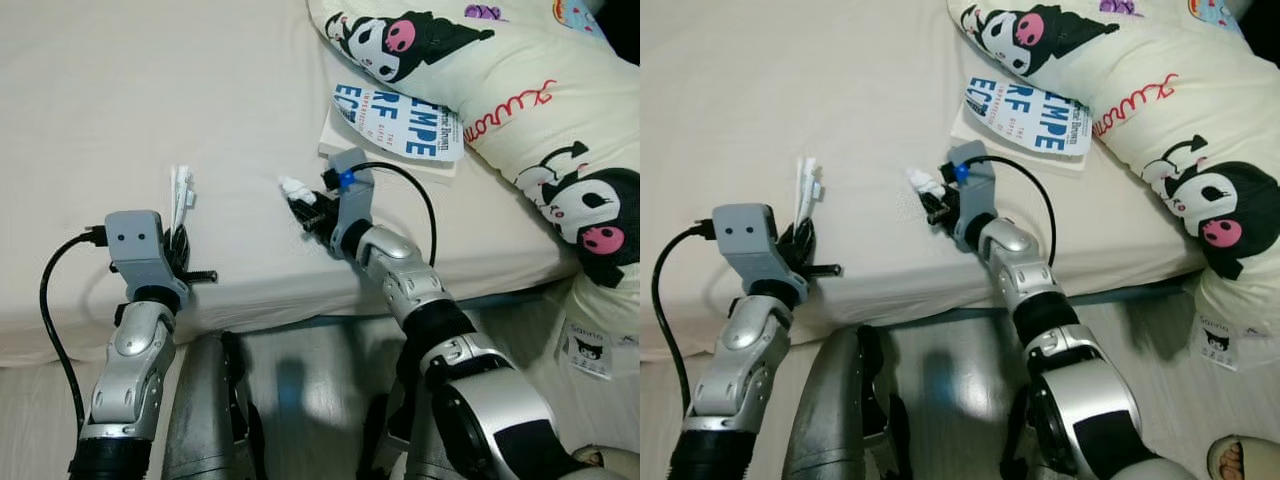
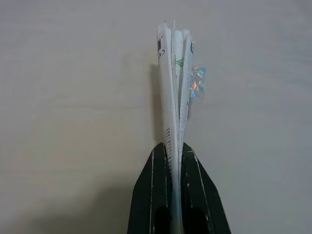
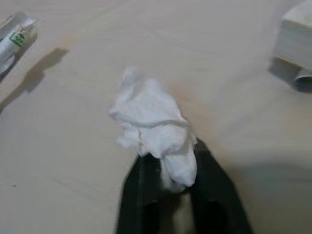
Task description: Clean up the room
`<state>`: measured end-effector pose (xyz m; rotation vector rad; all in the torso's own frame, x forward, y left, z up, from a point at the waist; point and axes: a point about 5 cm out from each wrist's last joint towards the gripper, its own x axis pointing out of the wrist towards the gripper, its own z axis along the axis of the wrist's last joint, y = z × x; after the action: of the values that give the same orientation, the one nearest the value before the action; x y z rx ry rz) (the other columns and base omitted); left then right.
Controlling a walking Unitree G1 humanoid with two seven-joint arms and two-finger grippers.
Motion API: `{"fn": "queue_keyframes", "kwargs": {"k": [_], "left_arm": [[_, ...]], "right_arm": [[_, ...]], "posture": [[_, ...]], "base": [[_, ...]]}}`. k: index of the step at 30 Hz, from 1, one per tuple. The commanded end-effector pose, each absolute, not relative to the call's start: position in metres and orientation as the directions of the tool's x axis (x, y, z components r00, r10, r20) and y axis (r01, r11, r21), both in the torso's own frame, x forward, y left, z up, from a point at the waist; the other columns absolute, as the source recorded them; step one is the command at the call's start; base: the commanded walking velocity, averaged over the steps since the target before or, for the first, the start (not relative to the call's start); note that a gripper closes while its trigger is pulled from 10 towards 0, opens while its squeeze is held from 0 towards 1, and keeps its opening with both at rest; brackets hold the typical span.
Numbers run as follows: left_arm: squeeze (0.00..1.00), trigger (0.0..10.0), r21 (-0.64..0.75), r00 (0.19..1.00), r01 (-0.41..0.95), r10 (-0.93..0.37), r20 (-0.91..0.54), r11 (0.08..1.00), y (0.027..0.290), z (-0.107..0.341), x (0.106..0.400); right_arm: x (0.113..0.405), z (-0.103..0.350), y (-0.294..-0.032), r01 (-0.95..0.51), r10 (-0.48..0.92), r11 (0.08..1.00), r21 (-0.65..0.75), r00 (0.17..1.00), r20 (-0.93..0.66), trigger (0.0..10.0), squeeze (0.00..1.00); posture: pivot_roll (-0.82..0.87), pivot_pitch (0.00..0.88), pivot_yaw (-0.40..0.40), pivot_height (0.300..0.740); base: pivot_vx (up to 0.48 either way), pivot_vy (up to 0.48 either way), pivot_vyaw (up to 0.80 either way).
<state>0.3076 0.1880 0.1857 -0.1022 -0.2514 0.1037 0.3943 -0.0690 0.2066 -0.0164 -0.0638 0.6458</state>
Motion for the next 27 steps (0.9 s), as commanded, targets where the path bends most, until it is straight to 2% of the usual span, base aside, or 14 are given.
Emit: {"fn": "queue_keyframes", "kwargs": {"k": [1, 6, 8, 11, 12, 18, 23, 27], "left_arm": [[0.0, 0.0, -0.157, 0.968, -0.074, 0.109, 0.226, 0.985, 0.183, 0.187, 0.308], [0.0, 0.0, -0.211, 0.957, -0.039, 0.097, 0.273, 0.977, 0.178, 0.204, 0.319], [0.0, 0.0, -0.255, 0.943, 0.046, 0.042, 0.329, 0.966, 0.169, 0.224, 0.336], [0.0, 0.0, -0.255, 0.943, 0.046, 0.042, 0.329, 0.966, 0.169, 0.224, 0.336], [0.0, 10.0, -0.239, 0.945, 0.089, -0.006, 0.327, 0.967, 0.161, 0.224, 0.342], [0.0, 10.0, -0.222, 0.968, 0.111, -0.055, 0.244, 0.969, 0.148, 0.207, 0.347], [0.0, 10.0, -0.22, 0.986, 0.106, -0.075, 0.148, 0.97, 0.146, 0.181, 0.348], [0.0, 10.0, -0.182, 0.998, 0.053, -0.047, 0.038, 0.982, 0.151, 0.147, 0.348]], "right_arm": [[0.391, 0.186, -0.084, -0.573, 0.573, 0.819, 0.009, 0.819, 0.026, 0.0, 0.0], [0.384, 0.186, -0.095, -0.565, 0.559, 0.822, 0.064, 0.824, 0.091, 0.0, 0.0], [0.367, 0.2, -0.11, -0.583, 0.551, 0.802, 0.131, 0.806, 0.217, 0.0, 0.0], [0.367, 0.2, -0.11, -0.583, 0.551, 0.802, 0.131, 0.806, 0.217, 0.0, 0.0], [0.357, 0.207, -0.119, -0.605, 0.556, 0.784, 0.141, 0.785, 0.273, 0.0, 0.0], [0.347, 0.199, -0.135, -0.588, 0.529, 0.791, 0.169, 0.796, 0.295, 0.0, 0.0], [0.334, 0.174, -0.137, -0.564, 0.523, 0.8, 0.203, 0.822, 0.225, 0.0, 0.0], [0.322, 0.145, -0.141, -0.522, 0.505, 0.823, 0.223, 0.853, 0.133, 0.0, 0.0]], "posture": [[0.19, 0.384, -0.04, 0.504], [0.17, 0.321, -0.051, 0.504], [0.13, 0.251, -0.05, 0.504], [0.13, 0.251, -0.05, 0.504], [0.1, 0.189, -0.045, 0.514], [0.09, 0.133, -0.032, 0.534], [0.08, 0.091, -0.016, 0.554], [0.06, 0.073, -0.004, 0.569]], "base": [[0.0, 0.0, 0.0], [0.0, 0.0, 0.0], [0.0, 0.0, 0.0], [0.0, 0.0, 0.0], [0.0, 0.0, 0.0], [0.0, 0.0, 0.0], [0.0, 0.0, 0.0], [-0.35, 0.0, 0.0]]}}
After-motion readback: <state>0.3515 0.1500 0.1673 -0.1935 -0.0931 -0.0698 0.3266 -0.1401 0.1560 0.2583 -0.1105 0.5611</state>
